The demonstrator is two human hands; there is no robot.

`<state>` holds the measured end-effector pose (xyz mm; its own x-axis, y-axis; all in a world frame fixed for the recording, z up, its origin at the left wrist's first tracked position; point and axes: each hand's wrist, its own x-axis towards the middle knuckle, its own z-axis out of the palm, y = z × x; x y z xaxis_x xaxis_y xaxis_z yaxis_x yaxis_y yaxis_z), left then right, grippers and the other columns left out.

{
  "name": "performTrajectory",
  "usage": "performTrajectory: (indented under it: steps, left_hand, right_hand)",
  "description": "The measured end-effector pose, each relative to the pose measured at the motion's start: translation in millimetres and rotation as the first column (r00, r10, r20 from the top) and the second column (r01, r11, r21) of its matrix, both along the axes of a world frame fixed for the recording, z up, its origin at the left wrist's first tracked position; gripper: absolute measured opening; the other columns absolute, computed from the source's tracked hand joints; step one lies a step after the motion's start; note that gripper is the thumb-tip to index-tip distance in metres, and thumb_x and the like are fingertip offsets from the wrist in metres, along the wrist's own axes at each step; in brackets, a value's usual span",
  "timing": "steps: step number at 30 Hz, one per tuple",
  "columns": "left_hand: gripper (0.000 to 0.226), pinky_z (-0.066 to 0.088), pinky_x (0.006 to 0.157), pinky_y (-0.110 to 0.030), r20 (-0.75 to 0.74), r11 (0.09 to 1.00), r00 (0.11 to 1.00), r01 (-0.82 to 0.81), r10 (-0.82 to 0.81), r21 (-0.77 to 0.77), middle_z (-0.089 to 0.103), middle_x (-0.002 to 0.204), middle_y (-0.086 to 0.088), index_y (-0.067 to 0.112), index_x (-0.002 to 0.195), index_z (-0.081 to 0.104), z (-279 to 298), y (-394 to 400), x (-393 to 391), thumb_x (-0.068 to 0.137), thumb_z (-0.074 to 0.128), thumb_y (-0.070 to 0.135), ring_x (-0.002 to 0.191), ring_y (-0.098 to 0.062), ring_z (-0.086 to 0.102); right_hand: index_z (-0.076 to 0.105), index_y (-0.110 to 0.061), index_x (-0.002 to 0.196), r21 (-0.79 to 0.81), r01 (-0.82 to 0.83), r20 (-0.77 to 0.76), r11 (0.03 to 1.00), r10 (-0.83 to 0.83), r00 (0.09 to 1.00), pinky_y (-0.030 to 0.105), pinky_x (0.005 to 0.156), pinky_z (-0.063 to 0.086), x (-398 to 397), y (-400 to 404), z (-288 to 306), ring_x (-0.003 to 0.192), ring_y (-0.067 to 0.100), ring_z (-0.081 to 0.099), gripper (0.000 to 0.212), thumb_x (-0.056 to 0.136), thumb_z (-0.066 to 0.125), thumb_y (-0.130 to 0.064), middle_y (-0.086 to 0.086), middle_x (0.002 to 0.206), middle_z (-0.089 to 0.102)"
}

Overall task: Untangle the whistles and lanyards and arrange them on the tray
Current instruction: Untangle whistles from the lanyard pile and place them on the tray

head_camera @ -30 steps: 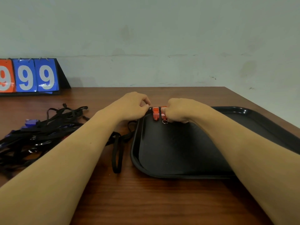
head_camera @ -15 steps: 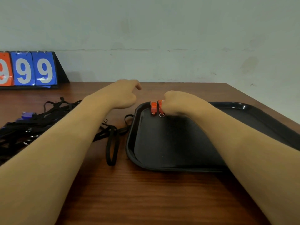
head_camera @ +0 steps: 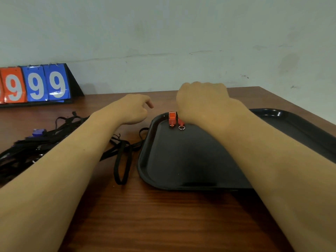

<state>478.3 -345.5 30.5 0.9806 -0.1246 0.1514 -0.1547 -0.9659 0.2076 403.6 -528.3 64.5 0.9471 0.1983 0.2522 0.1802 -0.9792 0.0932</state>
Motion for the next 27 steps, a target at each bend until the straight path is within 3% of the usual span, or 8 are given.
performTrajectory:
  steps: [3, 5, 8, 11, 14, 17, 23, 27]
  left_hand:
    - [0.041, 0.046, 0.081, -0.029, 0.044, 0.999, 0.999, -0.001, 0.003, -0.054, 0.065, 0.117, -0.003, 0.025, 0.126, 0.062, -0.5, 6.8, -4.0, 0.096, 0.041, 0.008, 0.093, -0.015, 0.058]
    - [0.033, 0.047, 0.071, -0.026, 0.102, 0.993, 0.995, -0.008, 0.02, -0.122, 0.068, 0.098, 0.003, 0.028, 0.117, 0.066, 3.7, 17.5, -9.6, 0.097, 0.044, 0.014, 0.078, -0.008, 0.058]
    - [0.029, 0.045, 0.066, -0.025, 0.159, 0.982, 0.984, -0.056, 0.085, -0.182, 0.071, 0.097, 0.001, 0.031, 0.112, 0.068, 21.7, 40.7, -25.3, 0.096, 0.047, 0.018, 0.079, -0.008, 0.061]
    - [0.026, 0.043, 0.069, -0.022, 0.136, 0.989, 0.984, -0.1, 0.114, -0.11, 0.07, 0.102, 0.001, 0.027, 0.116, 0.067, 38.8, 70.8, -52.2, 0.1, 0.048, 0.02, 0.086, -0.011, 0.063]
    - [0.025, 0.041, 0.082, -0.024, 0.133, 0.991, 0.982, -0.132, 0.135, -0.031, 0.064, 0.113, 0.007, 0.029, 0.123, 0.062, 41.9, 107.5, -92.5, 0.102, 0.049, 0.027, 0.098, -0.007, 0.059]
    - [0.022, 0.047, 0.085, -0.026, 0.158, 0.984, 0.973, -0.157, 0.168, -0.082, 0.06, 0.112, 0.009, 0.03, 0.121, 0.058, 16.8, 144.3, -133.6, 0.1, 0.054, 0.031, 0.095, -0.003, 0.058]
    - [0.023, 0.041, 0.098, -0.035, 0.341, 0.964, 0.93, -0.041, 0.134, -0.264, 0.042, 0.119, 0.011, 0.038, 0.116, 0.041, -42.2, 166.9, -170.1, 0.096, 0.049, 0.047, 0.113, -0.015, 0.047]
    - [0.031, 0.031, 0.096, -0.035, 0.317, 0.988, 0.946, -0.014, 0.064, -0.156, 0.039, 0.119, 0.011, 0.043, 0.117, 0.044, -38.7, 156.8, -159.6, 0.094, 0.037, 0.062, 0.113, -0.015, 0.041]
  right_hand:
    - [0.041, -0.013, 0.085, -0.019, -0.077, 0.029, 0.997, 0.077, 0.997, 0.036, 0.074, 0.031, -8.5, 8.1, -1.0, 0.075, 0.021, 0.043, 0.018, 0.096, 0.055, -0.017, 0.0, 0.074, 0.035]
    - [0.044, -0.013, 0.087, -0.04, -0.165, 0.056, 0.985, 0.167, 0.984, 0.034, 0.066, 0.03, -12.9, 14.9, -4.9, 0.063, 0.018, 0.038, 0.015, 0.098, 0.054, -0.018, -0.001, 0.074, 0.034]
    - [0.051, -0.013, 0.112, -0.044, -0.298, 0.1, 0.954, 0.301, 0.948, 0.034, 0.055, 0.024, -15.6, 23.3, -10.7, 0.057, 0.016, 0.031, 0.019, 0.101, 0.05, -0.028, -0.001, 0.072, 0.033]
    - [0.047, -0.014, 0.117, -0.059, -0.403, 0.126, 0.913, 0.407, 0.905, 0.033, 0.051, 0.022, -18.4, 32.2, -14.3, 0.057, 0.017, 0.036, 0.024, 0.105, 0.043, -0.034, -0.002, 0.072, 0.034]
    - [0.047, -0.016, 0.116, -0.059, -0.463, 0.145, 0.884, 0.467, 0.872, 0.037, 0.059, 0.039, -20.4, 35.0, -15.0, 0.071, 0.024, 0.052, 0.03, 0.106, 0.032, -0.041, -0.002, 0.08, 0.045]
    - [0.049, -0.02, 0.122, -0.033, -0.547, 0.128, 0.837, 0.546, 0.828, 0.042, 0.072, 0.054, -23.8, 40.0, -17.3, 0.093, 0.022, 0.056, 0.034, 0.105, 0.032, -0.044, -0.001, 0.107, 0.056]
    - [0.051, -0.027, 0.132, -0.021, -0.767, 0.093, 0.642, 0.765, 0.637, 0.035, 0.091, 0.051, -42.4, 67.1, -27.2, 0.109, 0.013, 0.046, 0.035, 0.105, 0.034, -0.043, -0.006, 0.125, 0.052]
    - [0.053, -0.029, 0.135, -0.028, -0.786, 0.07, 0.618, 0.786, 0.615, 0.036, 0.094, 0.049, -50.2, 81.1, -33.3, 0.115, 0.011, 0.047, 0.04, 0.105, 0.032, -0.046, -0.009, 0.128, 0.056]
